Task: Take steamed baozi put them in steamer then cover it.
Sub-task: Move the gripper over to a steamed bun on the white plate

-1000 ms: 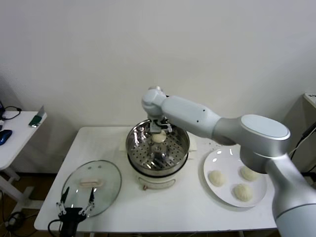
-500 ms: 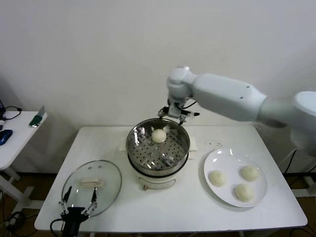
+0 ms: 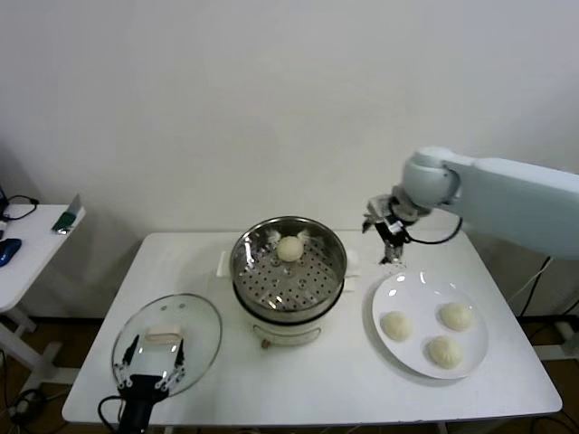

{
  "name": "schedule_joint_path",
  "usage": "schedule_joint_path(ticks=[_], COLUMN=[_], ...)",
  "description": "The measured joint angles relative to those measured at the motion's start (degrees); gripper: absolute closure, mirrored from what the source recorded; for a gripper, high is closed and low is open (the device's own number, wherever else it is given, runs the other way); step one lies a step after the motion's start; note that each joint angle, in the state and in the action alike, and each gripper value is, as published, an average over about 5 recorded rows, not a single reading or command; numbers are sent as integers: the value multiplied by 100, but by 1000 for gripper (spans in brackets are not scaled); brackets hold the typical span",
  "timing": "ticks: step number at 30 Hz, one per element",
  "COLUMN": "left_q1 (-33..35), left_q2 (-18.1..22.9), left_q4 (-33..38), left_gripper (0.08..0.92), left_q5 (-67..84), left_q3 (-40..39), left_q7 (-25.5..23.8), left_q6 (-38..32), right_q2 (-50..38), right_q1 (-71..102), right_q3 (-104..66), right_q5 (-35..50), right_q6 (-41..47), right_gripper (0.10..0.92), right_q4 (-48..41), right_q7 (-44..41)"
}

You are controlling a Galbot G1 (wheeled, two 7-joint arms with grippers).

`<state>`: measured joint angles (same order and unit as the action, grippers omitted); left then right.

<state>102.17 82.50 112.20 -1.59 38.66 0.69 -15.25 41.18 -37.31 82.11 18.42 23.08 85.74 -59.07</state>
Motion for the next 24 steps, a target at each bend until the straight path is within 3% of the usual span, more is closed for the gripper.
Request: schedule_joint_path(ticks=[24], left_q1=[85], left_q2=[-30], left_q4=[-156], left_gripper=[177], left_q5=[60], left_q3=[53], left_q7=[64], left_q6=[-73], right_q2=[-14], right_q1=[2323], right_q3=[-986], right_q5=[-593], right_q6=[470], right_gripper=[203], right_q4=[-812], right_q7=[66])
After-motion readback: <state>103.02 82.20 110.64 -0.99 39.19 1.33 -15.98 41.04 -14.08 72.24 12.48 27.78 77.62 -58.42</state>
